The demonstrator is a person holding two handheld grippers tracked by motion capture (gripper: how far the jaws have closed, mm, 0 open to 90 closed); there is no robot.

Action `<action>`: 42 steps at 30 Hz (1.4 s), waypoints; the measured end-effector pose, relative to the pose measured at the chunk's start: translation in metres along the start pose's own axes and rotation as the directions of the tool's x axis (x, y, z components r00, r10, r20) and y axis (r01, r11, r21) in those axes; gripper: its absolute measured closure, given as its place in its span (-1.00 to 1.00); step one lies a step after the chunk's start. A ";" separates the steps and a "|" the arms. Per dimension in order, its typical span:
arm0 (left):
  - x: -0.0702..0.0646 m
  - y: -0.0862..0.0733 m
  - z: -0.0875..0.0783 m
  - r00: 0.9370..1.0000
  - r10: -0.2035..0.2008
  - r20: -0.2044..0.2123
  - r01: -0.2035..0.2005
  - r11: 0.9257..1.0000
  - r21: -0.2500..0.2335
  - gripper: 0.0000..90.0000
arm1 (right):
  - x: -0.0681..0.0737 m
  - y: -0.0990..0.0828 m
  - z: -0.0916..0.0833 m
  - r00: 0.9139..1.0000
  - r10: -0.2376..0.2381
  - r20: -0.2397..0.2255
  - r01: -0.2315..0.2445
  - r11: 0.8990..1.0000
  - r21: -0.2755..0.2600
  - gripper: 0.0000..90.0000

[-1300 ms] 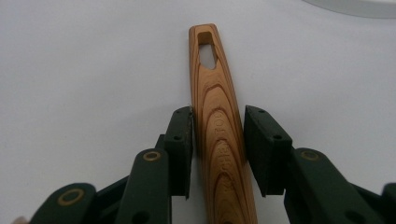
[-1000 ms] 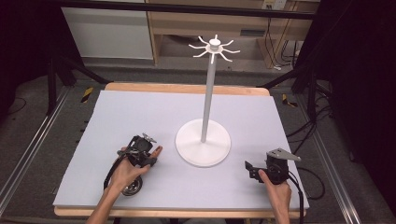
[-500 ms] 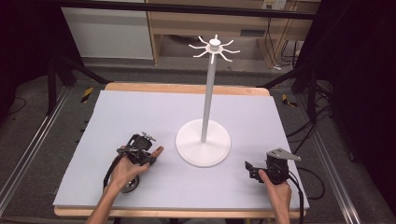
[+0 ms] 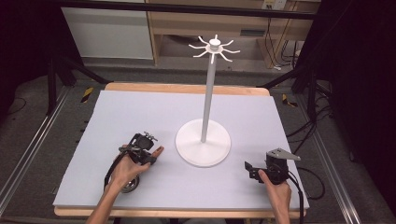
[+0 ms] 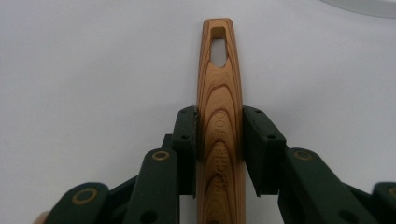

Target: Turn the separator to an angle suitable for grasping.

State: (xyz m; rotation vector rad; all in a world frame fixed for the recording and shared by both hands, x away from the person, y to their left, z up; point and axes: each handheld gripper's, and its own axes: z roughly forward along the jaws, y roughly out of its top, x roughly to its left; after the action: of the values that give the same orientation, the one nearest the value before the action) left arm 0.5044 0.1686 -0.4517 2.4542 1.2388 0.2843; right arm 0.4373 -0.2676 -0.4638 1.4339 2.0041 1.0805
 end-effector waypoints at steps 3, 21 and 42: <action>0.003 -0.003 -0.001 1.000 0.001 0.015 0.000 1.000 -0.017 0.49 | 0.000 0.000 0.000 1.000 0.002 -0.002 -0.002 1.000 0.002 -0.88; 0.004 -0.022 -0.044 0.999 -0.017 0.031 0.024 0.969 -0.245 0.50 | 0.000 0.000 -0.001 1.000 0.008 0.007 -0.008 1.000 0.000 -0.88; -0.004 -0.036 -0.104 0.998 -0.046 0.047 0.064 0.829 -0.556 0.50 | 0.001 0.000 -0.002 1.000 0.013 -0.001 -0.013 1.000 -0.016 -0.88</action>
State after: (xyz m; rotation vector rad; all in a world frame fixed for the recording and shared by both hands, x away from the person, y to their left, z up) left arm 0.4401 0.2096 -0.3719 1.9052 1.0259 0.5092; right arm 0.4359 -0.2675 -0.4630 1.4400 1.9850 1.1002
